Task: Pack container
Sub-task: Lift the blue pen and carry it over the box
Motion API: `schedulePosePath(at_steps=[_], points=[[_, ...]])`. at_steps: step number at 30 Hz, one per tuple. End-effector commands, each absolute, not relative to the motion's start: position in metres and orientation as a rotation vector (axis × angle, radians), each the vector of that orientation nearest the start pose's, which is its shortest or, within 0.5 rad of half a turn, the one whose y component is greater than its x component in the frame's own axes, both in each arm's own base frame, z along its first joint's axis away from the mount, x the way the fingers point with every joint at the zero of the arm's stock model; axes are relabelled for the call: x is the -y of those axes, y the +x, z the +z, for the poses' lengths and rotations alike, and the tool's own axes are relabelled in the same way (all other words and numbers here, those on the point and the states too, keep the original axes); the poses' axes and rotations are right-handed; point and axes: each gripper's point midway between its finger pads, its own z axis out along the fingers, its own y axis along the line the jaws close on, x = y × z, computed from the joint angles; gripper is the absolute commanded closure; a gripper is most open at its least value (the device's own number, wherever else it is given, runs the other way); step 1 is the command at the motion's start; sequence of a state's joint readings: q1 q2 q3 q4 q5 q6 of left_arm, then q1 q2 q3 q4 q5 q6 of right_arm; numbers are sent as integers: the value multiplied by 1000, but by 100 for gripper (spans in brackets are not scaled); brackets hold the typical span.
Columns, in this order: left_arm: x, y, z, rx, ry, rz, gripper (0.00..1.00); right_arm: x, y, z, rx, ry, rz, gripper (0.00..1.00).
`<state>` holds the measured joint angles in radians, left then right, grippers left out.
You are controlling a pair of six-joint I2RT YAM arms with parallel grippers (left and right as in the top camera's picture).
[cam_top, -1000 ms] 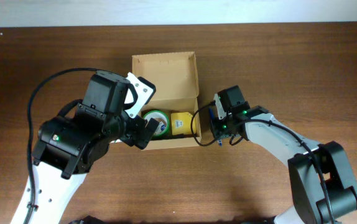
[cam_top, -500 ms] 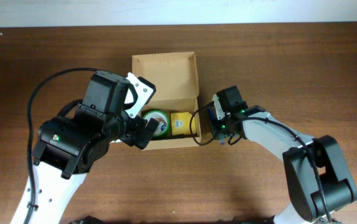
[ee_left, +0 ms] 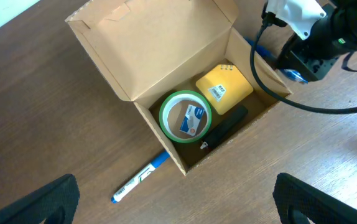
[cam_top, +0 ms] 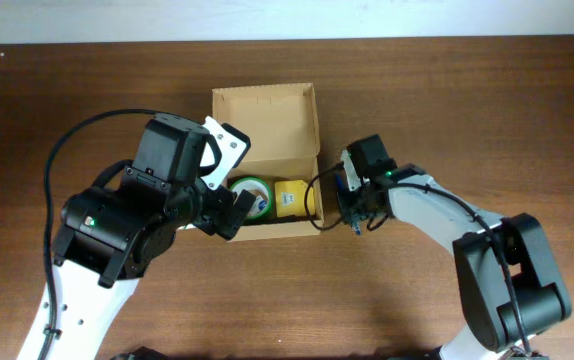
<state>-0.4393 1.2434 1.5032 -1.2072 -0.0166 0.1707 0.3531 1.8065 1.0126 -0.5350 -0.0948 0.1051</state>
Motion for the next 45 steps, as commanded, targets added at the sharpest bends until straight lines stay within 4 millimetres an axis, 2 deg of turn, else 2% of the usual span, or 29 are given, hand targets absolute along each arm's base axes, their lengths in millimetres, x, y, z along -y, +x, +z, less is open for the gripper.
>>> schedulePosePath(at_steps=[1, 5, 7, 12, 19, 22, 25, 28, 34, 38, 43, 45], points=[[124, 272, 296, -2372, 736, -81, 0, -128, 333, 5, -2922, -361, 117, 96], [115, 273, 303, -2350, 705, -25, 0, -117, 348, 36, -2895, -343, -4, 96], [114, 272, 314, -2308, 689, -31, 0, -115, 355, 52, -2870, -334, -37, 96], [109, 262, 346, -2181, 644, -54, 0, -120, 372, 95, -2795, -315, -17, 96], [99, 241, 372, -2082, 608, -70, 0, -127, 390, 155, -2655, -299, 28, 96], [96, 234, 379, -2055, 599, -76, 0, -137, 392, 182, -2576, -397, 64, 96], [94, 230, 383, -2038, 592, -78, 0, -166, 384, 199, -2487, -615, 158, 96], [93, 227, 385, -2029, 591, -80, 0, -194, 369, 201, -2428, -815, 217, 96], [93, 226, 386, -2027, 592, -85, 0, -237, 345, 200, -2295, -1130, 216, 96], [94, 223, 385, -2027, 603, -100, 0, -252, 337, 198, -2186, -1326, 186, 96], [98, 219, 386, -2037, 568, -164, 0, -269, 326, 182, -2044, -1584, 237, 96], [100, 214, 386, -2052, 572, -192, 0, -271, 327, 176, -2032, -1617, 241, 96]])
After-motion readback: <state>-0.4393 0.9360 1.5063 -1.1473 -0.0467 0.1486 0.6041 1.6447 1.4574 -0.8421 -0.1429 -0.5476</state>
